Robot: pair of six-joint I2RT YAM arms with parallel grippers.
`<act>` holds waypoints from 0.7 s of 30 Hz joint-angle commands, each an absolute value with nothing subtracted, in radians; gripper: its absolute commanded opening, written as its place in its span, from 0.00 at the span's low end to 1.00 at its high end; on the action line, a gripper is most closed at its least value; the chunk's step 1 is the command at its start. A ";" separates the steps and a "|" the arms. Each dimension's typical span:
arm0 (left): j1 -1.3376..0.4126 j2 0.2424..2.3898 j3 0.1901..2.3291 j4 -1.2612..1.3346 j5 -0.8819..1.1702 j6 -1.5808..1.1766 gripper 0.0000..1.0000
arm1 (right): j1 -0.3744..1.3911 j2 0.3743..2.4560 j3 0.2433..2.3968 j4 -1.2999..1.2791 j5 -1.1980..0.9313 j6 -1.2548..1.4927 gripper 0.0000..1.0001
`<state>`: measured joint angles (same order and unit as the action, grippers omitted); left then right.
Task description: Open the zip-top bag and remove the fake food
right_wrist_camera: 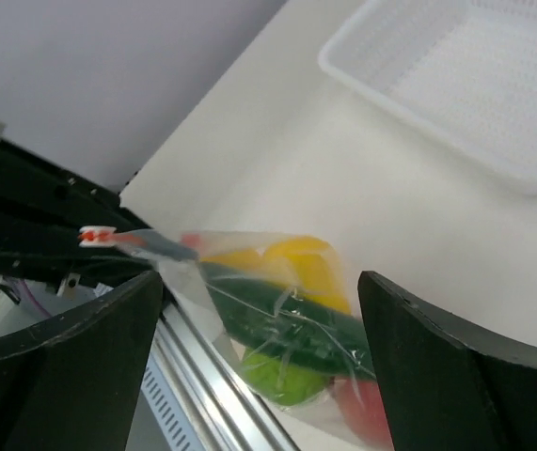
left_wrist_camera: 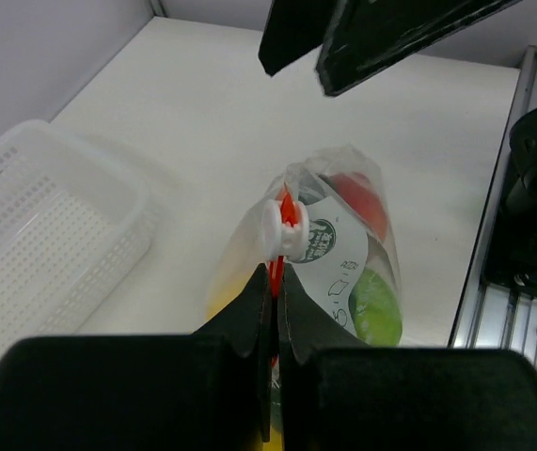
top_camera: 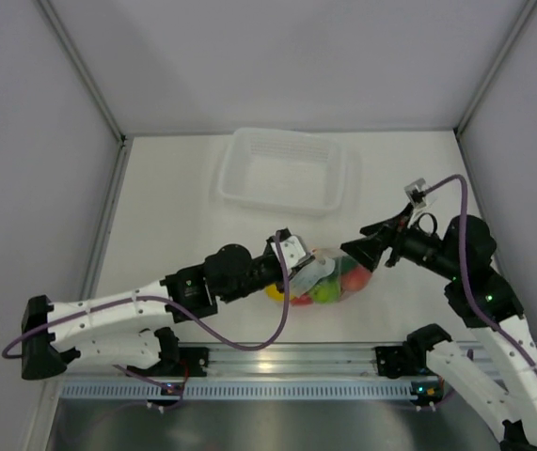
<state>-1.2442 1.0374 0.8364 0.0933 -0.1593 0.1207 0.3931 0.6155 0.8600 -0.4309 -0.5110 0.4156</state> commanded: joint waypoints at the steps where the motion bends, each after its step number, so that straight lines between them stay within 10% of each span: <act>1: -1.220 1.025 0.916 0.003 -0.008 0.135 0.00 | 0.413 0.516 0.855 -0.365 -0.609 0.281 0.88; 12: -1.181 1.109 1.086 -0.244 0.207 0.169 0.00 | 0.489 0.610 0.940 -0.437 -0.962 0.055 0.60; 21: -1.158 1.134 1.114 -0.244 0.274 0.158 0.00 | 0.639 0.755 1.072 -0.653 -0.778 -0.113 0.39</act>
<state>-1.1732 1.1389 1.0561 -0.2737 0.2169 0.1547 0.5739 0.7105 0.9985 -0.5434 -0.8703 -0.0002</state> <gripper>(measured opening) 0.031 0.404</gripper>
